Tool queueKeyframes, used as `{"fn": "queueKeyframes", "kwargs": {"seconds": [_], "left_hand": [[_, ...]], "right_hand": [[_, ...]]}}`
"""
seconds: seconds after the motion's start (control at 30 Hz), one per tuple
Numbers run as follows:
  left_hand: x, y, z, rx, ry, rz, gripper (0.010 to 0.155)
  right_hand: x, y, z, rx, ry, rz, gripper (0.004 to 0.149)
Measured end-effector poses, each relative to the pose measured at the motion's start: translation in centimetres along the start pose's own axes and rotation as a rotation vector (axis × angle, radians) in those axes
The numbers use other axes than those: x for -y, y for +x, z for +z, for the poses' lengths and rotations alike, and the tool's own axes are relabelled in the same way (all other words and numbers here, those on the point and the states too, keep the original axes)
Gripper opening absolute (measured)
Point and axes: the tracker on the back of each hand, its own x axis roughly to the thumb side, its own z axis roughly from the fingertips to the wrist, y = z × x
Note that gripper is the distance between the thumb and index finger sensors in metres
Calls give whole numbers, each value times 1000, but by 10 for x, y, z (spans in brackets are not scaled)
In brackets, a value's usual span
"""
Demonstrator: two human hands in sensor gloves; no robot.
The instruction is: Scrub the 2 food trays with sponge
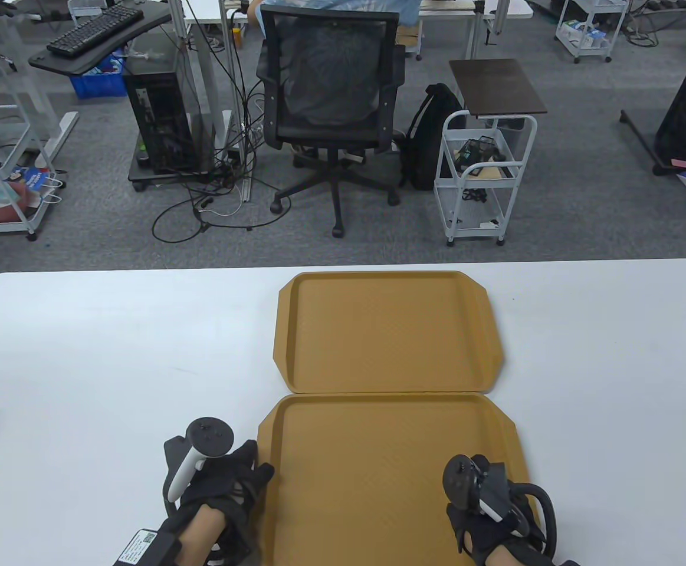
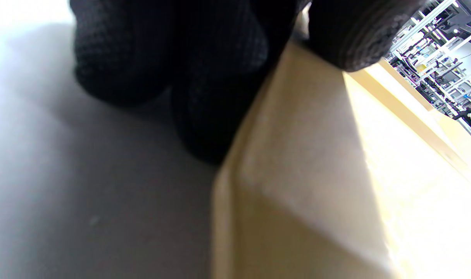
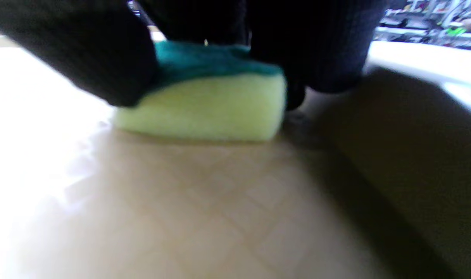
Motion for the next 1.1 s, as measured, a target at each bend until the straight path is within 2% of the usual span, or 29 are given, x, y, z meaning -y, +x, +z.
{"fn": "queueKeyframes", "kwargs": {"seconds": [0.27,0.4,0.53,0.67,0.8,0.87,1.0,1.1], "left_hand": [[2,0,1,-21,-17,20,76],[4,2,1,-10,-61,30,93],[4,4,3,-2,-62,38,98],[2,-3,-1,-37,-161,225,93],[-11,-4,2,18,-163,352,70],[-15,-1,5,56,-136,371,64],[-11,4,9,143,-88,413,65],[-6,6,9,148,-127,416,69]], "right_hand": [[22,-17,7,54,-143,-118,69],[39,-32,16,90,-254,-220,68],[50,-39,25,137,-324,-287,67],[55,-37,29,174,-334,-304,67],[55,-34,32,202,-341,-318,66],[56,-33,33,208,-340,-316,67],[56,-35,33,221,-348,-319,66],[56,-35,32,224,-346,-323,66]]}}
